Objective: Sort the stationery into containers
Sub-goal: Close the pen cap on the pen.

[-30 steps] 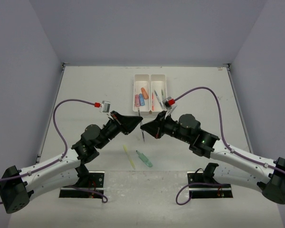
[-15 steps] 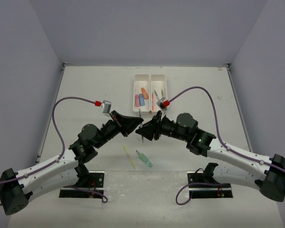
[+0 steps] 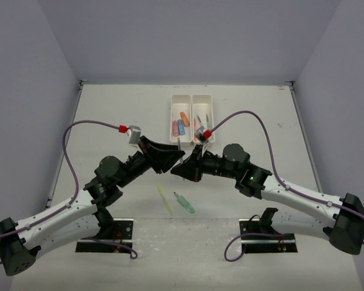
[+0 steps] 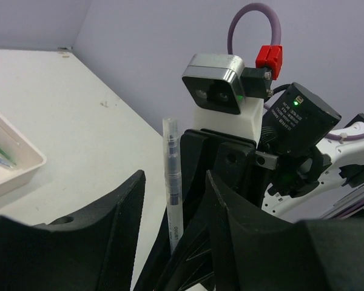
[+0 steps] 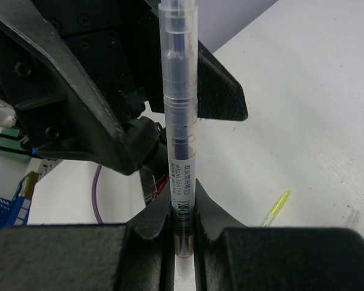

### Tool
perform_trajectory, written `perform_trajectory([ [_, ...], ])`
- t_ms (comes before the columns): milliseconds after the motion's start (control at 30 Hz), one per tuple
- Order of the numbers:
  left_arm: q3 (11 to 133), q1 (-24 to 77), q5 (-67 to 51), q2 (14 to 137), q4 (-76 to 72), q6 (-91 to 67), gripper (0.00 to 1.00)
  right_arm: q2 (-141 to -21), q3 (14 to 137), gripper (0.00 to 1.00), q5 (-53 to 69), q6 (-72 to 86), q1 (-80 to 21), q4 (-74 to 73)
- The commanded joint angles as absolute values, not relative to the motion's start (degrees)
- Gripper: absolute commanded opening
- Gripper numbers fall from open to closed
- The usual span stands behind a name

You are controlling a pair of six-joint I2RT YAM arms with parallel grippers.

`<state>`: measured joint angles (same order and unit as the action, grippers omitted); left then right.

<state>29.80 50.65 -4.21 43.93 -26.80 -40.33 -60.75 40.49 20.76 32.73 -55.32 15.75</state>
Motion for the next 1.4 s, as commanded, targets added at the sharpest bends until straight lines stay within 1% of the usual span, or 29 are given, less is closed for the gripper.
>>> perform_trajectory([
  [0, 35.9, 50.6, -2.5, 43.4, -22.1, -35.0, 0.50, -59.9, 42.7, 0.00, 21.6, 30.4, -55.3, 15.6],
  [200, 40.9, 50.7, -2.4, 45.4, -18.2, -32.4, 0.49, -60.5, 42.9, 0.00, 23.8, 29.3, -55.3, 15.1],
  [467, 42.4, 50.6, -2.8, 47.9, -16.8, -32.4, 0.37, -59.6, 43.0, 0.00, 24.0, 28.6, -55.5, 14.3],
  [533, 42.4, 50.6, -3.2, 48.2, -16.8, -32.6, 0.30, -59.4, 43.1, 0.00, 23.9, 28.5, -55.5, 14.2],
  [700, 41.9, 50.6, -4.4, 48.4, -16.9, -33.6, 0.07, -58.8, 43.4, 0.00, 22.6, 28.2, -55.5, 13.8],
  [767, 41.5, 50.6, -4.8, 48.4, -16.6, -34.5, 0.00, -58.8, 44.3, 0.00, 21.4, 27.9, -55.5, 13.1],
  [900, 40.3, 50.7, -6.8, 48.5, -16.9, -36.3, 0.00, -59.5, 47.7, 0.00, 18.6, 27.3, -55.5, 10.8],
  [1067, 34.5, 50.8, -9.3, 47.8, -18.8, -40.0, 0.00, -63.0, 55.0, 0.00, 14.9, 25.8, -53.8, 7.8],
  [1233, 29.3, 52.0, -10.4, 47.2, -22.1, -42.3, 0.00, -68.1, 62.8, 0.00, 18.3, 26.3, -48.9, 7.5],
  [1367, 26.3, 54.5, -10.4, 48.4, -24.3, -43.5, 0.00, -72.7, 69.3, 0.00, 19.0, 24.8, -47.9, 5.4],
])
